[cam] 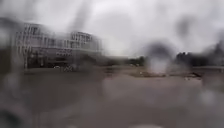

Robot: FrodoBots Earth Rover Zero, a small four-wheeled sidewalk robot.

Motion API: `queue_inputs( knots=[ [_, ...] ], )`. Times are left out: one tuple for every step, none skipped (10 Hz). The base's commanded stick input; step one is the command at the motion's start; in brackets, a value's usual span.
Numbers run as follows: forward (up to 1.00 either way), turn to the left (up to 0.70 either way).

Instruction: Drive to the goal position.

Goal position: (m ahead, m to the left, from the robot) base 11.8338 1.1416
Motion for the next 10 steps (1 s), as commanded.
queue_inputs(
  knots=[
    [1.00,0.03],
    [1.00,0.03],
    [1.00,0.03],
    [1.00,0.03],
    [1.00,0.03],
    [1.00,0.03],
    [1.00,0.03],
    [1.00,0.03],
    [1.00,0.03],
    [1.00,0.03]
  ],
)
